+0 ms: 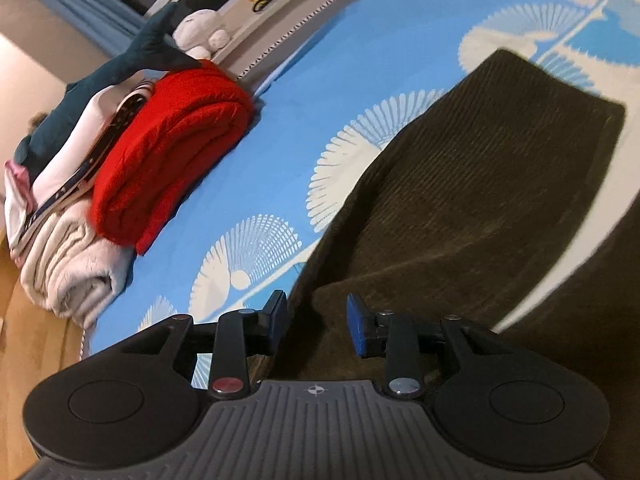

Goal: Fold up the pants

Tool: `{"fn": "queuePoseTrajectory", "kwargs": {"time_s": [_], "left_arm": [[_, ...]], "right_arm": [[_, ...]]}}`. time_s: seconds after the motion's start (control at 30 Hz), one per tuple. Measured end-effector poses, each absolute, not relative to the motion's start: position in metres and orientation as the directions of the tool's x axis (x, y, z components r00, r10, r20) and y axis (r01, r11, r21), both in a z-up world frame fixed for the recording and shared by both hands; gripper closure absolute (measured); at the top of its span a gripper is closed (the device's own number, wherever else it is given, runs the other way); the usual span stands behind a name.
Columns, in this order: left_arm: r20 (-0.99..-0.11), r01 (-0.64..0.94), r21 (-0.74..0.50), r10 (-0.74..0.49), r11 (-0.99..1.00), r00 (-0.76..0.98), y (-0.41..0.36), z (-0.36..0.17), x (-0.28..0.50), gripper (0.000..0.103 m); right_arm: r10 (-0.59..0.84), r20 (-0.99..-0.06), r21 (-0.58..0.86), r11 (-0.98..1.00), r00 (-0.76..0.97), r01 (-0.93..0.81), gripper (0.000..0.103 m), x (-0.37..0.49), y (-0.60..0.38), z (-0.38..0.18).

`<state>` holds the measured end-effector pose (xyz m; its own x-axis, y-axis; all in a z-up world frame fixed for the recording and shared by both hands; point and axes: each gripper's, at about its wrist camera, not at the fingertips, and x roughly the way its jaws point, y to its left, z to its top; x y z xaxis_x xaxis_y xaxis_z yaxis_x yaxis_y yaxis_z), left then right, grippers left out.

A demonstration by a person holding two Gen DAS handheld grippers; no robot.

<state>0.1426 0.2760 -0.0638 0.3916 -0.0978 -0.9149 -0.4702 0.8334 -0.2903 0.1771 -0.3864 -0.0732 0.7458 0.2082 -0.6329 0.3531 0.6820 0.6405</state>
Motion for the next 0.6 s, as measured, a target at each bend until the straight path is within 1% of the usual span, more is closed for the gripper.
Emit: {"fn": "queuePoseTrajectory", "kwargs": {"time_s": [0.1,0.23,0.3,0.5,0.6], "left_arm": [[-0.927,-0.449,-0.257,-0.088,0.856,0.364,0.274,-0.066,0.145,0.083],[-0.938,-0.422,-0.237,-0.092,0.875,0.335,0.271,-0.072,0.148,0.083],[-0.939,-0.415,-0.236,-0.096,0.879,0.33,0.272,-0.074,0.148,0.083],[-0.945,-0.407,-0.232,-0.105,0.883,0.311,0.273,-0.08,0.15,0.082],[-0.947,-0.405,-0.223,-0.098,0.887,0.305,0.27,-0.081,0.152,0.082]], "right_arm": [[0.215,-0.638,0.647,0.671,0.74,0.363,0.066,0.201,-0.383,-0.087],[0.221,-0.654,0.652,0.65,0.724,0.39,0.06,0.232,-0.383,-0.115],[0.23,-0.658,0.661,0.632,0.717,0.404,0.058,0.246,-0.386,-0.129],[0.243,-0.65,0.704,0.549,0.72,0.451,0.056,0.279,-0.398,-0.159],[0.246,-0.654,0.704,0.544,0.715,0.457,0.056,0.293,-0.395,-0.167]]}}
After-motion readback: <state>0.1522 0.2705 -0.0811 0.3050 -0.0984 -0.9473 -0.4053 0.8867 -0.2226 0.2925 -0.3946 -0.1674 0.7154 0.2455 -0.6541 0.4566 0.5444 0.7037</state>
